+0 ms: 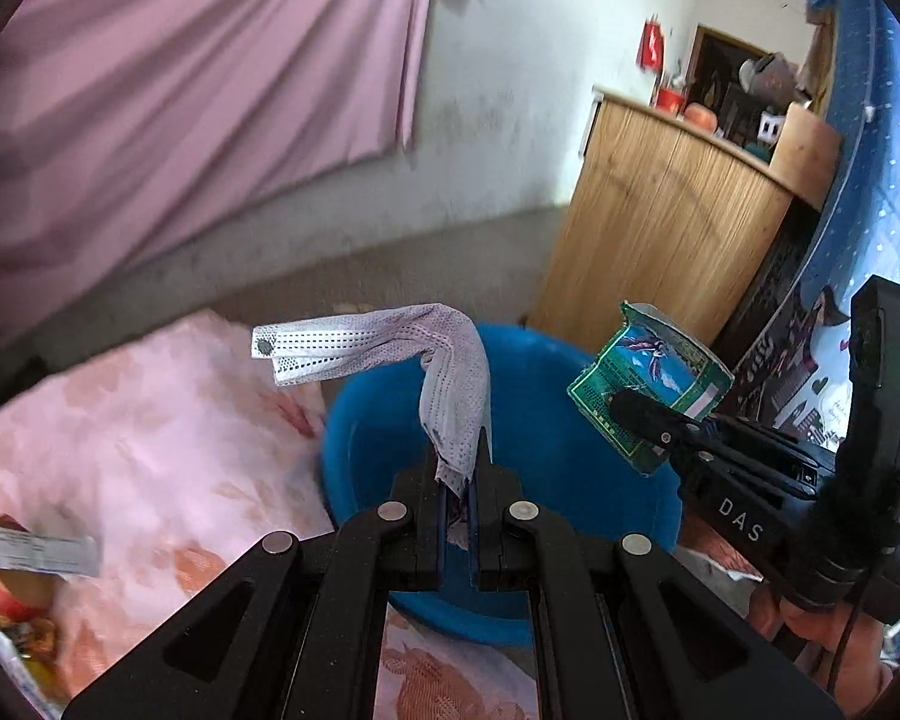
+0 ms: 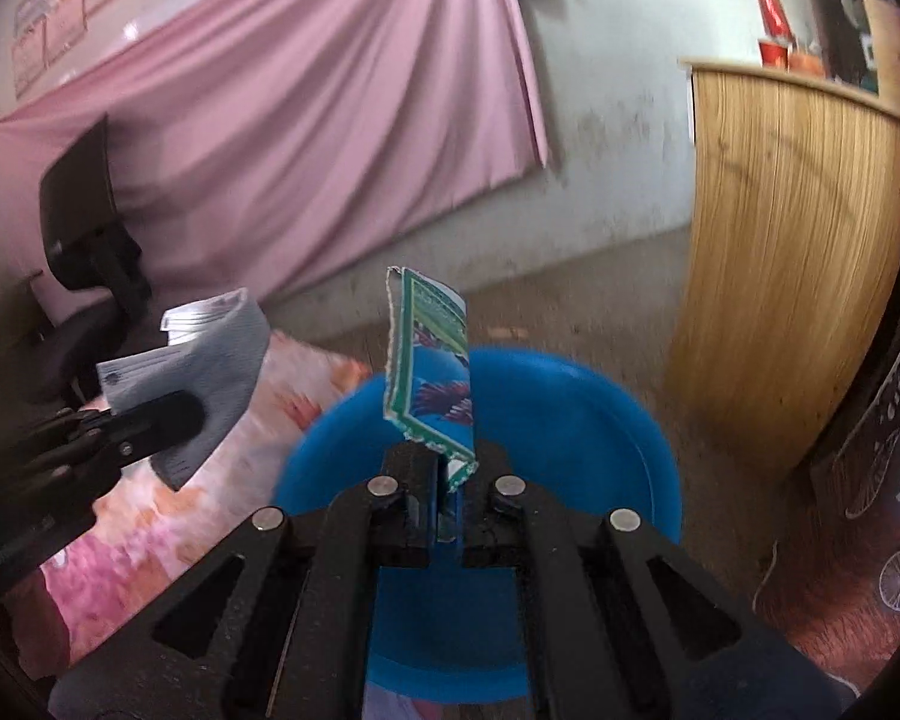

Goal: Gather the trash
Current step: 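Carry mask and packet to the blue basin and open both tools, then move both tools back over the trash on the bed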

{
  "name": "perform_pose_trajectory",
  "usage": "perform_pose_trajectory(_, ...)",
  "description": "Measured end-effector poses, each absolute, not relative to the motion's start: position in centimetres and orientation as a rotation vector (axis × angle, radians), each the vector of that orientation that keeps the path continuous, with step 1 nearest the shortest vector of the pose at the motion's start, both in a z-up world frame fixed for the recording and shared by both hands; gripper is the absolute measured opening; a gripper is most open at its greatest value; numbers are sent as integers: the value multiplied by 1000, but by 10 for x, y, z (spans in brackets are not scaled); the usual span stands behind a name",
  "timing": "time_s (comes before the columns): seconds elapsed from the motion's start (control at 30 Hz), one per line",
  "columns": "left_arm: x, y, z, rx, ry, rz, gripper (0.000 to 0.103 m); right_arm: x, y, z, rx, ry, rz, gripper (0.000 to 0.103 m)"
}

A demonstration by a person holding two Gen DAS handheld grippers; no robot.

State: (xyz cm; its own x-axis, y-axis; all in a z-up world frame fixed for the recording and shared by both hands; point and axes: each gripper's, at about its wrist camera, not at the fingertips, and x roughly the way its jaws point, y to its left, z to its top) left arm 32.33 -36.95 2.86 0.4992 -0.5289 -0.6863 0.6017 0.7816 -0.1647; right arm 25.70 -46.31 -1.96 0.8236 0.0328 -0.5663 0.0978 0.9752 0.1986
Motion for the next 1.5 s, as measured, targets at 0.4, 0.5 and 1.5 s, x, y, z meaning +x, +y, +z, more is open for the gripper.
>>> perform_pose_trajectory(0.4,351,-353,17,61,956,-628,33,281,-484,-40,283,748,-44,47)
perform_pose_trajectory(0.5,344,-342,23,54,941,-616,34,282,-485,-37,282,744,-46,64)
perform_pose_trajectory(1.5,192,-132,109,-89,204,-150,101,217,-392,61,190,126,52,103)
